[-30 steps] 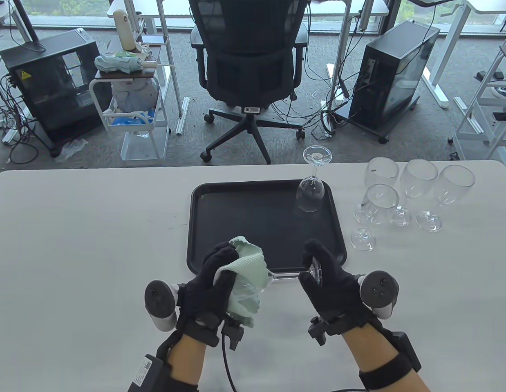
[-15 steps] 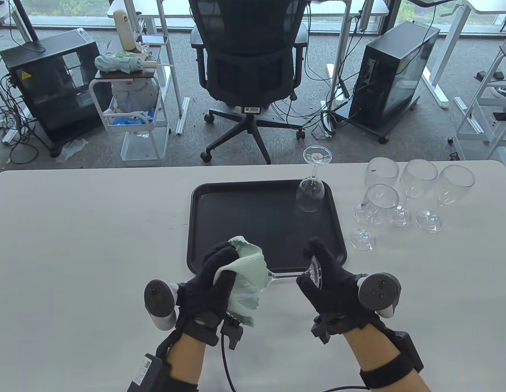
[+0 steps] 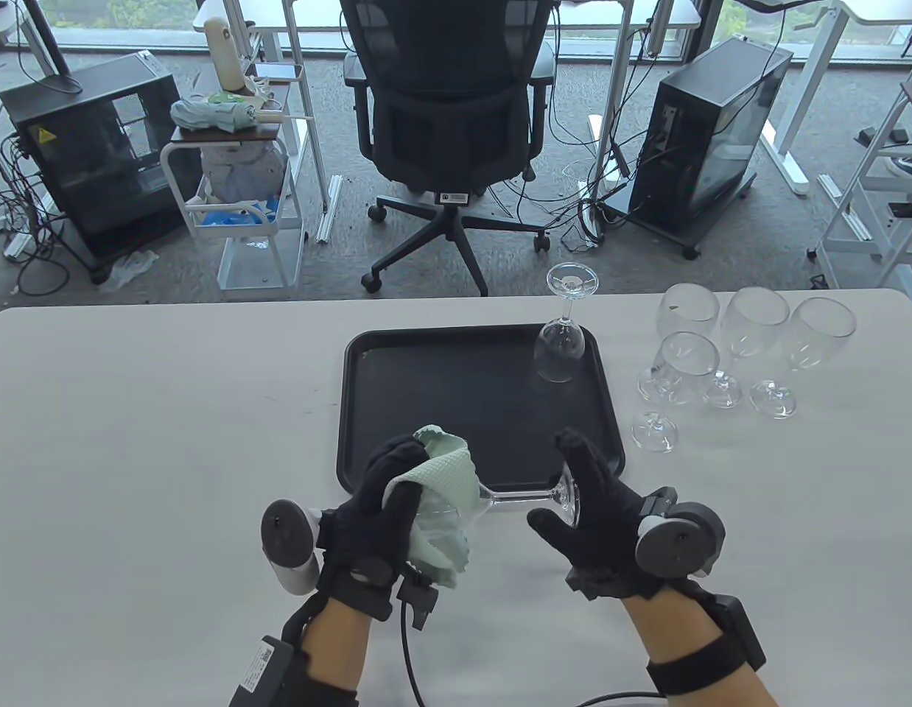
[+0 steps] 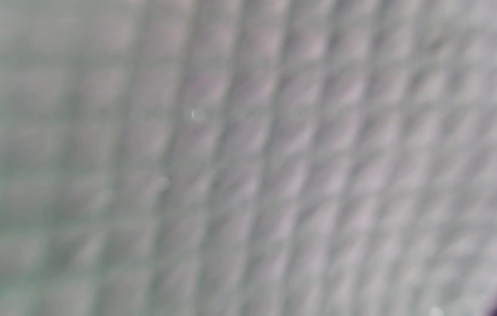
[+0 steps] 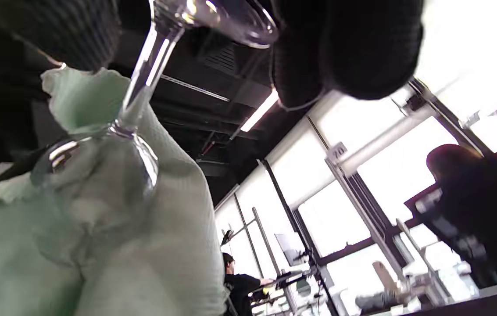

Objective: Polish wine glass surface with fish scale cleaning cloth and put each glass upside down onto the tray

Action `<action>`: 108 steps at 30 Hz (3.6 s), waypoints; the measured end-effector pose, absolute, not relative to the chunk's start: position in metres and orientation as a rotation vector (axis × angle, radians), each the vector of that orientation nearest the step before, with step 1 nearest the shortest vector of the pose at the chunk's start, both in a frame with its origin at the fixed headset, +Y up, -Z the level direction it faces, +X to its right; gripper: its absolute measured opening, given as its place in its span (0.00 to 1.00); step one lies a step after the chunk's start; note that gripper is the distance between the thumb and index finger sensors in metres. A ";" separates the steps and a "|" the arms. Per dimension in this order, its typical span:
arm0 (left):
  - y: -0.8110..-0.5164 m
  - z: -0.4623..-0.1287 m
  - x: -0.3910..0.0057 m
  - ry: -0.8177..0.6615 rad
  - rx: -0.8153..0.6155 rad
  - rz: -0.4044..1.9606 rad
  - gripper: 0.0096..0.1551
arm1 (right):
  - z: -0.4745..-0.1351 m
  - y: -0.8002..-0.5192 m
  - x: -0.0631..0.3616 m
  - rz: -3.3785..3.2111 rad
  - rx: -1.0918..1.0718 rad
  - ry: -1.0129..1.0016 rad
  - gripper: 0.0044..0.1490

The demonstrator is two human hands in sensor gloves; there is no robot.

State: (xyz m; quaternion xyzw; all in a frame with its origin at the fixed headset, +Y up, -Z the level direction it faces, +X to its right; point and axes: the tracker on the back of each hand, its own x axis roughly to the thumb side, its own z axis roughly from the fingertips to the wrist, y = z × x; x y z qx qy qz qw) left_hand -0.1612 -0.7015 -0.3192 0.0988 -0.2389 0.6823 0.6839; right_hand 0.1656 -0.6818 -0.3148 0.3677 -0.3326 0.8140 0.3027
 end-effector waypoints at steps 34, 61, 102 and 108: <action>-0.690 -0.317 -0.183 -0.495 0.336 1.645 0.28 | -0.499 -0.644 0.038 3.059 0.250 -0.616 0.49; -0.694 -0.322 -0.180 -0.497 0.296 1.672 0.28 | -0.382 -0.702 0.212 2.454 0.020 -0.113 0.46; -0.697 -0.321 -0.179 -0.490 0.302 1.676 0.29 | -0.382 -0.699 0.296 2.738 0.139 -0.633 0.27; -0.697 -0.319 -0.173 -0.511 0.294 1.664 0.29 | -0.332 -0.659 0.205 2.991 0.715 -0.900 0.32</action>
